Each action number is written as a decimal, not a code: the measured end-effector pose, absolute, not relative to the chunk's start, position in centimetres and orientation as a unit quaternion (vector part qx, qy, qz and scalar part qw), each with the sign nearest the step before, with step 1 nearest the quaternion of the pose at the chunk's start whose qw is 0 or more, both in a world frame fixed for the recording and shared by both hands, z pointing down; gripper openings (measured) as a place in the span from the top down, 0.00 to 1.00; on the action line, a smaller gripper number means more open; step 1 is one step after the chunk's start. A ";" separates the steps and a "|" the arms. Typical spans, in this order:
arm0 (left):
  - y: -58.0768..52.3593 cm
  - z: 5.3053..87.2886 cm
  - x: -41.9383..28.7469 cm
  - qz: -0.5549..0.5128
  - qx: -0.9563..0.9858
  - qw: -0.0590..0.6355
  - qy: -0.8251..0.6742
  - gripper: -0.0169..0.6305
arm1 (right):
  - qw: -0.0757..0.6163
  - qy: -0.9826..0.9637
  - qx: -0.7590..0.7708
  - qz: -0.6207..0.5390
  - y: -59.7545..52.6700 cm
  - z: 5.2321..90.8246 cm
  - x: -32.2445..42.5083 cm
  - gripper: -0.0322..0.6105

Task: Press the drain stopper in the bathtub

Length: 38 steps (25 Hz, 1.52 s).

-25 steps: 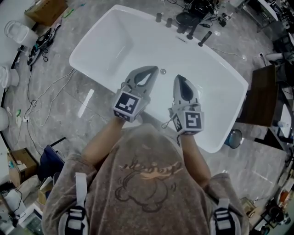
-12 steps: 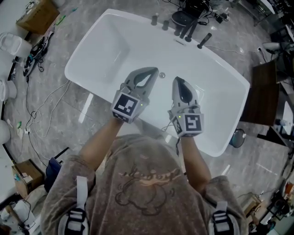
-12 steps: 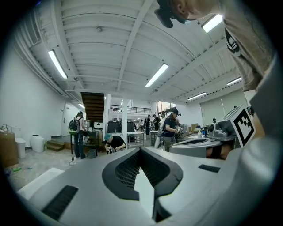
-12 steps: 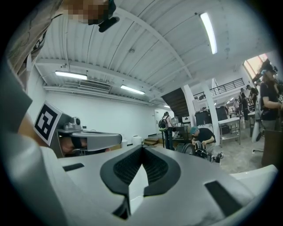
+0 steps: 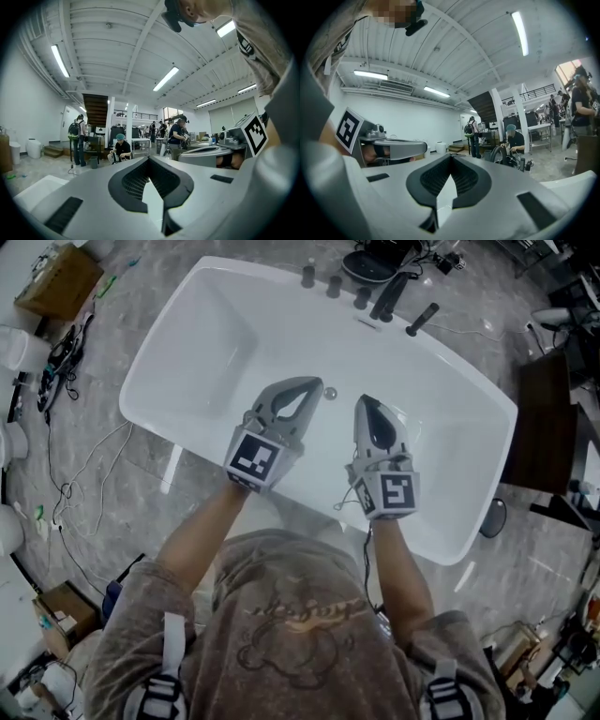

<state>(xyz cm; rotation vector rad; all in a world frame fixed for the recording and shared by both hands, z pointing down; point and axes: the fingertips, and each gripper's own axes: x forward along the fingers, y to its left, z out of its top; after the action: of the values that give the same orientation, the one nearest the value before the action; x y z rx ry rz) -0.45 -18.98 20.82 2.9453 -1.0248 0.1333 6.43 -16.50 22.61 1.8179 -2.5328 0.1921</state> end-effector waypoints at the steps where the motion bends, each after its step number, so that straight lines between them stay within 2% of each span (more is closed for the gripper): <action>1: -19.5 21.2 -0.5 0.042 0.944 0.012 -0.327 0.97 | 0.011 -0.810 0.584 0.061 -17.0 23.1 6.4 0.95; 12: -24.0 26.3 -0.7 0.038 0.948 0.018 -0.314 0.97 | 0.026 -0.801 0.594 0.067 -21.2 28.8 6.4 0.95; 38: -29.4 39.7 1.4 0.030 0.963 0.009 -0.266 0.97 | -0.005 -0.787 0.614 0.063 -26.6 41.5 6.8 0.95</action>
<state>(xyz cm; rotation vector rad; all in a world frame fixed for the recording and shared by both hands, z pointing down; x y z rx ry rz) 1.40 -29.36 39.67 3.0091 -0.8321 0.0925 6.76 -26.56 41.51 1.9338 -2.4802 0.1973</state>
